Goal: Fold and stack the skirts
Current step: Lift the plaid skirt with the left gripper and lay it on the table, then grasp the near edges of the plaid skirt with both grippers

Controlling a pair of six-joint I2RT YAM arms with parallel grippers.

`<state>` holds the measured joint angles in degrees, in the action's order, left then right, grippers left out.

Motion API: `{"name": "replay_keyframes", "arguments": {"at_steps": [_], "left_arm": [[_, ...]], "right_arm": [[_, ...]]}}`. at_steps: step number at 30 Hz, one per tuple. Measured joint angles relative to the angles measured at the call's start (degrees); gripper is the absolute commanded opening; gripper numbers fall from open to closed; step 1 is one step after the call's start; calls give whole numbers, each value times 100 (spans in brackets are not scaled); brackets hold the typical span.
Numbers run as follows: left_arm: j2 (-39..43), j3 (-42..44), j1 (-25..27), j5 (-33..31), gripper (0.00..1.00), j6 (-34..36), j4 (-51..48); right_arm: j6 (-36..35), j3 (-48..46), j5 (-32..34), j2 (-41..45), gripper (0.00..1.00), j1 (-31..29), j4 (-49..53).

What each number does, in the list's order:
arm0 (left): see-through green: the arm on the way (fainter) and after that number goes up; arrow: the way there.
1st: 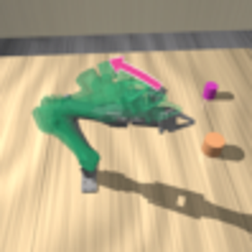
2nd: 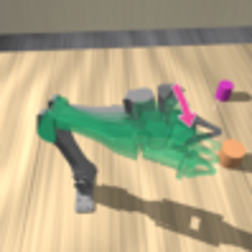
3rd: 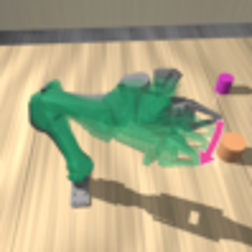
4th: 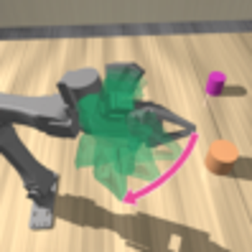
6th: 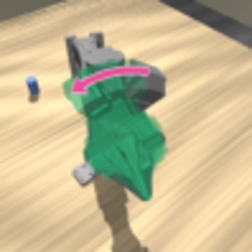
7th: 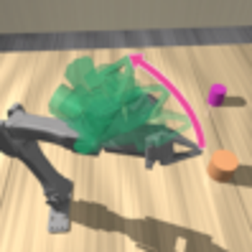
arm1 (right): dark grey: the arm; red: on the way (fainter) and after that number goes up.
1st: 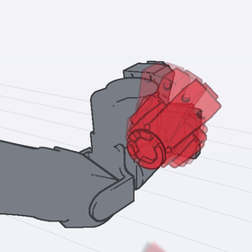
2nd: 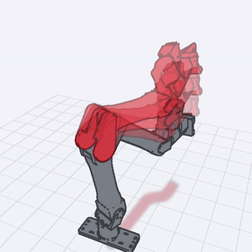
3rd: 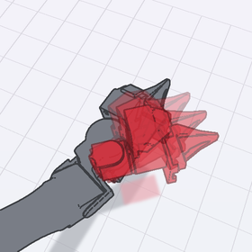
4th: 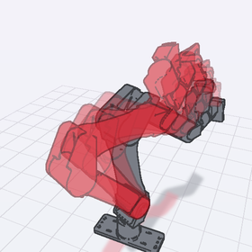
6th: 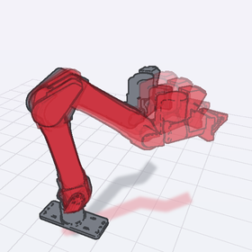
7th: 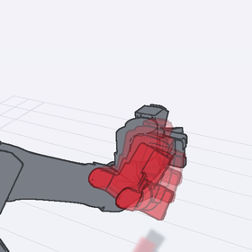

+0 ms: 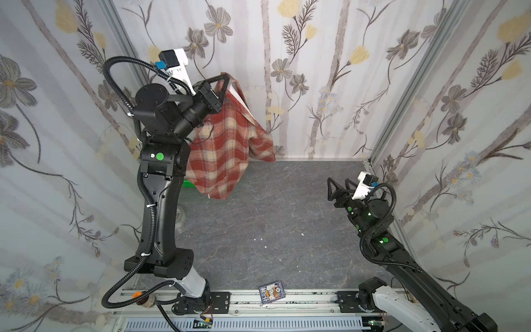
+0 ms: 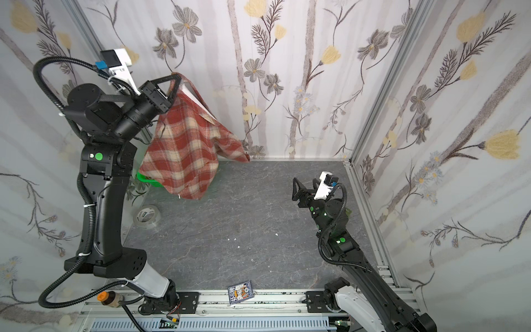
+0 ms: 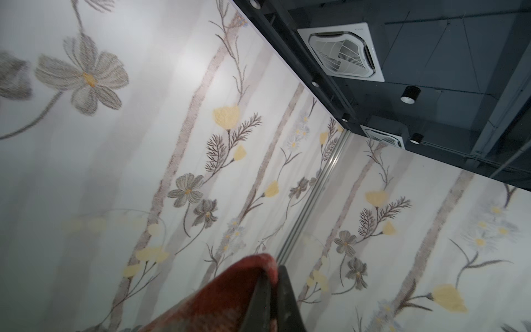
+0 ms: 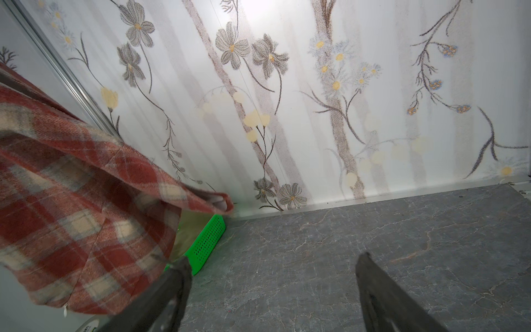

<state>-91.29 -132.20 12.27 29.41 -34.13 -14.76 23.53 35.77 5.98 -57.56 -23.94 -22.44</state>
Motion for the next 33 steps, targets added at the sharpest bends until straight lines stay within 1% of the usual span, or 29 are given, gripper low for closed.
{"name": "replay_keyframes", "arguments": {"at_steps": [4,7,10,13,14,16,18,20,21,22,23,24,25,26,28,29,30,32,33], "left_arm": [[278,573,400,72,0,-39,87],[352,1226,623,52,0,-83,201],[428,2310,846,-17,0,-229,544],[479,3744,905,-48,0,-605,1281],[431,4260,890,-105,0,-769,1620],[203,4846,872,-208,0,-1008,2052],[-219,5073,866,-334,0,-1156,2376],[-640,5080,859,-415,0,-1224,2656],[-868,5045,837,-420,14,-1241,2780],[-1047,5003,815,-422,41,-1246,2855],[-1268,4937,763,-439,58,-1263,2927],[-1423,4903,706,-472,66,-1283,2988],[-1534,4889,643,-522,85,-1296,3018],[-1613,4889,566,-570,91,-1320,3032],[-1648,4957,413,-632,90,-1346,3095],[-1602,5062,319,-664,89,-1355,3171],[-1519,5206,236,-684,85,-1386,3215],[-1244,5593,74,-686,82,-1390,3202],[-1064,5825,4,-717,78,-1368,3211]], "right_arm": [[4,-13,57,55,89,-15,79],[63,-68,85,52,88,-22,142],[155,-162,186,37,88,-26,166],[251,-229,295,9,88,-26,223],[256,-236,348,2,88,-26,256],[286,-240,415,-17,88,-26,317],[297,-240,492,-33,88,-26,444],[297,-240,518,-74,88,-26,503],[297,-240,531,-101,88,-26,522],[297,-236,531,-131,88,-26,542],[297,-229,531,-170,88,-31,570],[297,-212,531,-208,87,-37,629],[295,-190,529,-243,87,-46,686],[293,-157,527,-280,86,-61,754],[273,-81,531,-317,85,-136,918],[251,-44,531,-321,85,-201,1008],[229,-22,531,-321,85,-291,1086],[195,-17,568,-313,85,-496,1283],[190,-24,616,-302,85,-632,1421]]}}
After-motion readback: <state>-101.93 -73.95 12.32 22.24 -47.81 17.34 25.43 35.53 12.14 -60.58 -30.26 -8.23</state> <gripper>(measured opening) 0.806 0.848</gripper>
